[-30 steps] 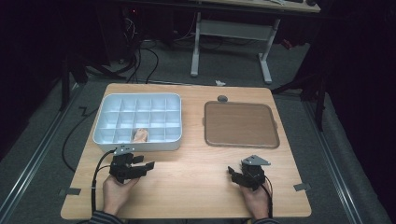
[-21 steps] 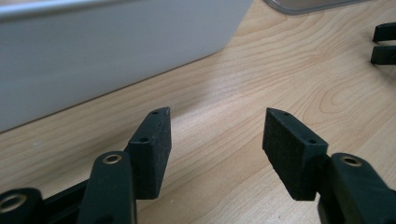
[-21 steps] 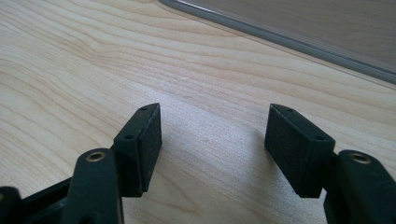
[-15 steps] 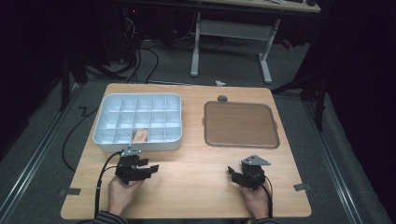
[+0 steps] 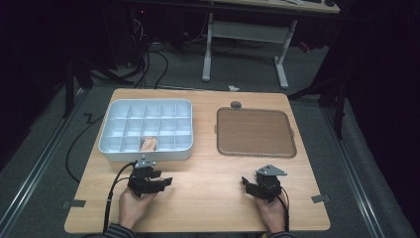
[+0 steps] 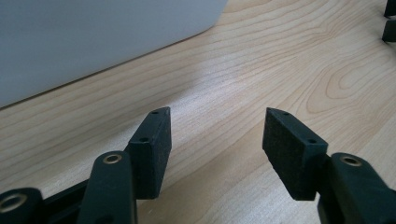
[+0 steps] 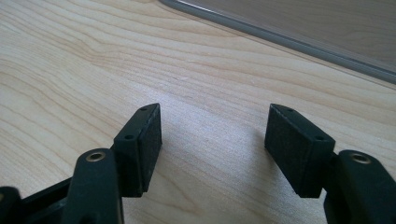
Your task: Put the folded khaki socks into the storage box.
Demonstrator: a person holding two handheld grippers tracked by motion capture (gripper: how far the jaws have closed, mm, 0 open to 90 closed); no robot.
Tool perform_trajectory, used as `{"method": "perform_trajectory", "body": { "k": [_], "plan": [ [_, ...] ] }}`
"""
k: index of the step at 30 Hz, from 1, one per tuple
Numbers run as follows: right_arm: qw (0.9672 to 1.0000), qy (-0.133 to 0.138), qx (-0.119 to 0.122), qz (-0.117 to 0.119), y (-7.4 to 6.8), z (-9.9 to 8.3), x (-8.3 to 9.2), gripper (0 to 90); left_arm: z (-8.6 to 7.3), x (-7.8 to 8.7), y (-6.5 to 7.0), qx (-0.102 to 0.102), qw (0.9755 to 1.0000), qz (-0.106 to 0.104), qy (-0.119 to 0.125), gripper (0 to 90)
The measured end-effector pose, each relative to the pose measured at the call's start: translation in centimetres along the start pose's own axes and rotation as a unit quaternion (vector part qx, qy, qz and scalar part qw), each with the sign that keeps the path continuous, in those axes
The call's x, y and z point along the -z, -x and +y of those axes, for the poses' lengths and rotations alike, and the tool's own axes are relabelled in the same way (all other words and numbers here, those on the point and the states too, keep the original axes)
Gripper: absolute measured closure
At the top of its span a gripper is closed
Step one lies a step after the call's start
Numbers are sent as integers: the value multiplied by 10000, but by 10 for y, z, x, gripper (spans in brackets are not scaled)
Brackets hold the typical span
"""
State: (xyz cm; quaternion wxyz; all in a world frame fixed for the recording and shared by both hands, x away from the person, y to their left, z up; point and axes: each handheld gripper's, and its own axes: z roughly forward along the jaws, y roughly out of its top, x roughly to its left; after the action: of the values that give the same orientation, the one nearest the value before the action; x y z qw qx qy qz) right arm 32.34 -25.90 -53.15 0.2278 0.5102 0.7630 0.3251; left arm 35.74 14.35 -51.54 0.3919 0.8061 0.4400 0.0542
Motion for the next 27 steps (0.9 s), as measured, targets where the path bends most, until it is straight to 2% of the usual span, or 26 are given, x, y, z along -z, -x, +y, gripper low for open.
{"method": "perform_trajectory", "body": {
  "k": [8, 15, 27],
  "plan": [
    [10000, -2, 1, -1, 0, 0, 0, 364, -1, -6, 2, -13, 10000, 60, 26, 418],
    [10000, -2, 0, -1, 0, 0, 0, 364, -2, -14, 7, -119, 9998, 132, -31, 417],
    [10000, -3, -5, -1, 0, 0, 0, 363, -5, -19, 11, -359, 9987, 333, 154, 414]
  ]
}}
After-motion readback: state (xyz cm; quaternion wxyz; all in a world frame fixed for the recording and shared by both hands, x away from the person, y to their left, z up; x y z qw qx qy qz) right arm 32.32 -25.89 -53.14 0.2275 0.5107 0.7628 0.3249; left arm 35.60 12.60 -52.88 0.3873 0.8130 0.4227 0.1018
